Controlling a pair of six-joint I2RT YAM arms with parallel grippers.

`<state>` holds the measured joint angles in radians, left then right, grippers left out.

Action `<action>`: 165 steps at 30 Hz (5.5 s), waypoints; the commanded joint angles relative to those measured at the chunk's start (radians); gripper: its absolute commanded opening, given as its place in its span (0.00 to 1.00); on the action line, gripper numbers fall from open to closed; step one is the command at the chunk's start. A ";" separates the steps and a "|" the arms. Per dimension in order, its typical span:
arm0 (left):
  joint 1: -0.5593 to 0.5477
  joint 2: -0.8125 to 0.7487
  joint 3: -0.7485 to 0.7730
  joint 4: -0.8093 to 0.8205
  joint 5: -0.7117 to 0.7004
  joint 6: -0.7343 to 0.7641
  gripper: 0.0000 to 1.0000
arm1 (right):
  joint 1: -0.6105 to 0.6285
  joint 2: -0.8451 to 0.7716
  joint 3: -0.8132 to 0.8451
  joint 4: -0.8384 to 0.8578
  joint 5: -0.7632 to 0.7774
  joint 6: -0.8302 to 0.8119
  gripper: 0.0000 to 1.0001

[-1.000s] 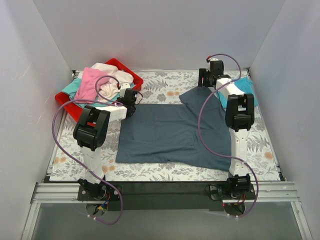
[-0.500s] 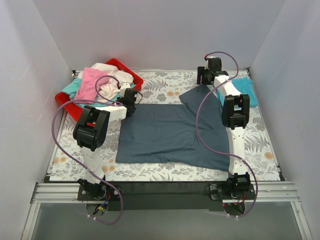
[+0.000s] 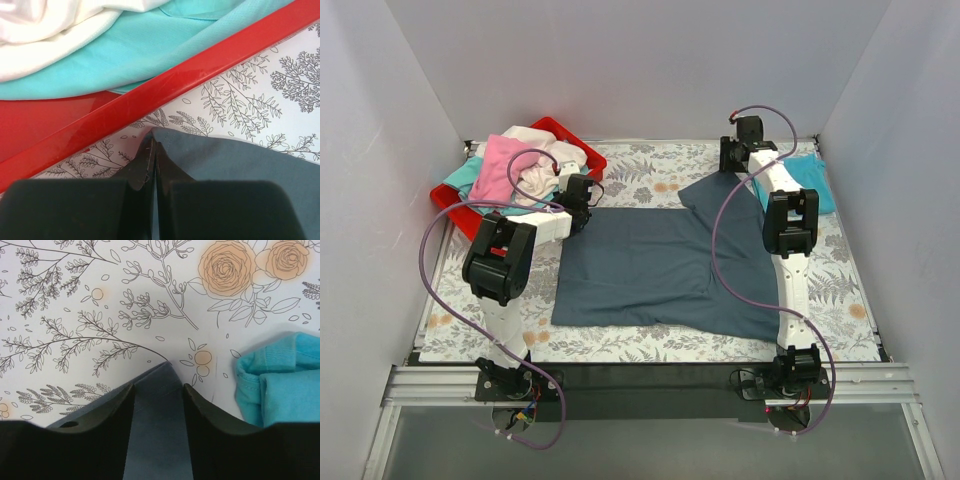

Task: Fold and stack the t-shirts
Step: Fold the tshirt

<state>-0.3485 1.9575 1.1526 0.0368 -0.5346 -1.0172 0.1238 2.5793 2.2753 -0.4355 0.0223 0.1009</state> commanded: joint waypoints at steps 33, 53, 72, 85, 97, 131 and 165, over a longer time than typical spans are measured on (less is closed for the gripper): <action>0.016 -0.177 -0.048 0.035 -0.057 0.040 0.00 | 0.000 -0.950 -1.086 0.566 -0.187 0.103 0.01; 0.016 -0.476 -0.356 0.034 -0.001 -0.112 0.00 | 0.040 -1.693 -1.557 0.196 0.100 0.094 0.01; 0.009 -0.888 -0.639 -0.031 0.102 -0.215 0.00 | 0.042 -2.133 -1.574 -0.156 0.038 0.168 0.01; -0.006 -1.033 -0.699 -0.133 0.179 -0.250 0.00 | 0.042 -2.246 -1.455 -0.367 0.076 0.160 0.01; -0.063 -1.203 -0.625 -0.301 0.113 -0.293 0.85 | 0.042 -2.227 -1.392 -0.422 0.087 0.148 0.38; -0.189 -0.261 -0.413 0.138 0.275 -0.228 0.93 | 0.215 -1.243 -1.656 0.481 0.126 0.278 0.39; -0.122 -0.393 -0.337 0.003 0.102 -0.195 0.94 | 0.143 -0.915 -1.281 0.501 0.088 0.154 0.45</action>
<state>-0.4320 1.6440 0.7723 0.0723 -0.4076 -1.2270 0.3027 1.6894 0.9638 0.0742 0.1032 0.2798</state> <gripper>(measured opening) 0.937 0.446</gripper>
